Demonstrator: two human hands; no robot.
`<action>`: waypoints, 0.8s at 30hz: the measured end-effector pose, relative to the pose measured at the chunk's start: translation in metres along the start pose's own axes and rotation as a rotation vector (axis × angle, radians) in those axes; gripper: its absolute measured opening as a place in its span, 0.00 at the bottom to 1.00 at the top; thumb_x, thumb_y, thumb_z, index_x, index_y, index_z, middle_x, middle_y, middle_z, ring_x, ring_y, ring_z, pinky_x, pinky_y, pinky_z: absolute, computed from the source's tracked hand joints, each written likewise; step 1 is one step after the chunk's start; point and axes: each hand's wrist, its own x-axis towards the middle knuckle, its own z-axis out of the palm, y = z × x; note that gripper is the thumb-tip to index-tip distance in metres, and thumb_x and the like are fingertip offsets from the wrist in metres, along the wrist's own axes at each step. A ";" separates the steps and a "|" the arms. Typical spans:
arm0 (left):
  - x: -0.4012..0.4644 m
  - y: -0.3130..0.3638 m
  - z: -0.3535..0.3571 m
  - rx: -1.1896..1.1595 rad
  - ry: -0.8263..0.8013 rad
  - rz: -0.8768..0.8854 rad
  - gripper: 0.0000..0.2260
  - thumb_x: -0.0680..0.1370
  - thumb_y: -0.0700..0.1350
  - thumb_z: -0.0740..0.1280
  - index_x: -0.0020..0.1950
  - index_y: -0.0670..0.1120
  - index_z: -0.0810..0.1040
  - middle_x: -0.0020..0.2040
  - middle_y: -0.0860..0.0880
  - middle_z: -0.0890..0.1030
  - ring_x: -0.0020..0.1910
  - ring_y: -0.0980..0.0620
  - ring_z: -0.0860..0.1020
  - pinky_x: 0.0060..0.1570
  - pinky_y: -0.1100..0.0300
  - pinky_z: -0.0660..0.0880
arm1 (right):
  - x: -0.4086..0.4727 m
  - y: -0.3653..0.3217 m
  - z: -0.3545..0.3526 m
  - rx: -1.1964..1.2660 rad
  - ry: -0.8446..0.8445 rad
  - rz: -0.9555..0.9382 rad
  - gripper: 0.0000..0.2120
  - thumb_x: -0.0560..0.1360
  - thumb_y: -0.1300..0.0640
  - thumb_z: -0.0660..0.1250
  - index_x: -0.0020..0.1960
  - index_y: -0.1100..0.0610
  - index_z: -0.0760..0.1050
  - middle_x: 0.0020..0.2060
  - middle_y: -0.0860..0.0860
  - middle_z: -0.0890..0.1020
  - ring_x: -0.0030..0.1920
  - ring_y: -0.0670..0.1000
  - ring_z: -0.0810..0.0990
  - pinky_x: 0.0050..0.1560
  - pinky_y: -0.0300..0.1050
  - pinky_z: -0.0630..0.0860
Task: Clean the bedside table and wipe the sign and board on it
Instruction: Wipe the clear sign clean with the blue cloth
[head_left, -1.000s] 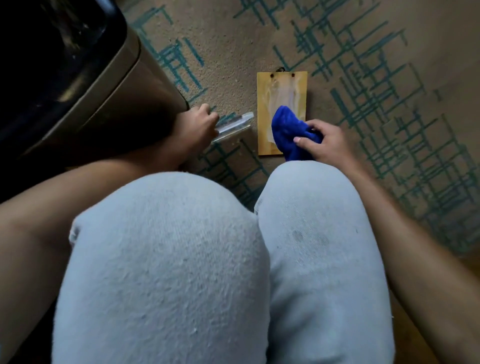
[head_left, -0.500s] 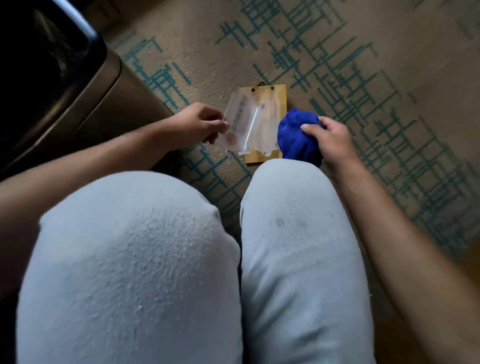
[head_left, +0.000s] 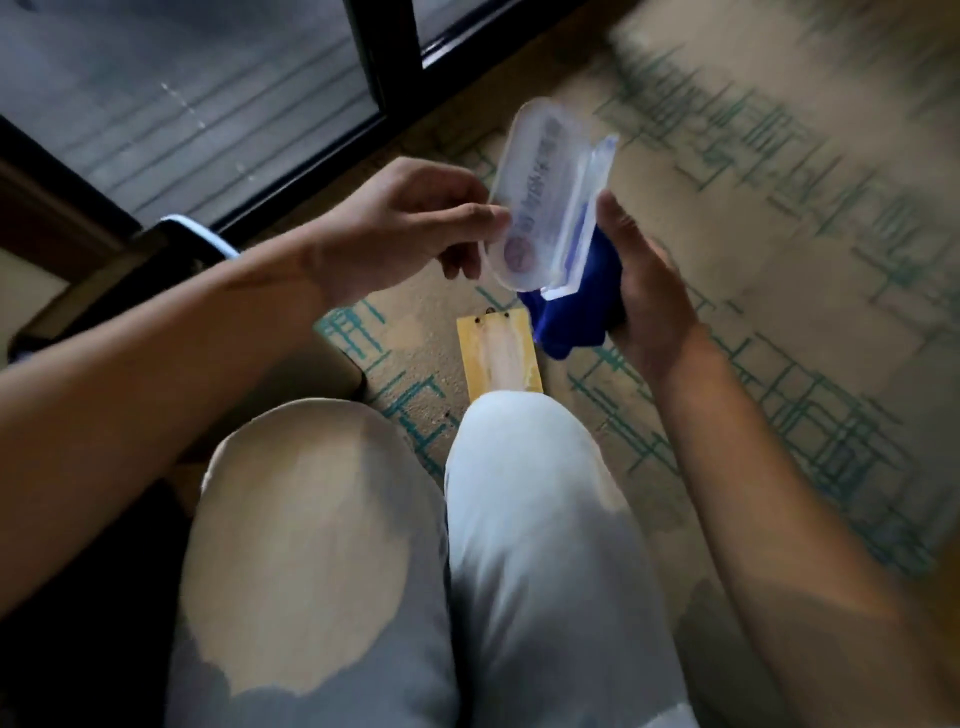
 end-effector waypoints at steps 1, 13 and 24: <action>0.000 0.009 0.002 -0.007 -0.001 -0.002 0.15 0.78 0.47 0.69 0.47 0.34 0.79 0.38 0.41 0.80 0.37 0.44 0.79 0.39 0.53 0.74 | -0.004 -0.007 -0.001 0.023 -0.039 -0.016 0.25 0.81 0.44 0.61 0.66 0.64 0.75 0.62 0.66 0.79 0.62 0.66 0.79 0.68 0.63 0.72; 0.026 0.073 0.007 -0.261 0.104 0.074 0.29 0.71 0.66 0.72 0.62 0.46 0.81 0.58 0.44 0.82 0.57 0.46 0.79 0.64 0.42 0.73 | -0.029 -0.058 -0.004 0.232 -0.069 -0.084 0.24 0.82 0.46 0.54 0.67 0.61 0.75 0.51 0.55 0.84 0.50 0.55 0.84 0.50 0.48 0.78; 0.061 0.096 0.046 -0.626 -0.398 0.006 0.35 0.68 0.59 0.78 0.64 0.36 0.76 0.58 0.38 0.80 0.57 0.41 0.79 0.62 0.51 0.75 | -0.043 -0.105 -0.029 0.105 0.048 -0.059 0.24 0.80 0.48 0.57 0.32 0.46 0.85 0.31 0.46 0.84 0.31 0.45 0.82 0.34 0.36 0.76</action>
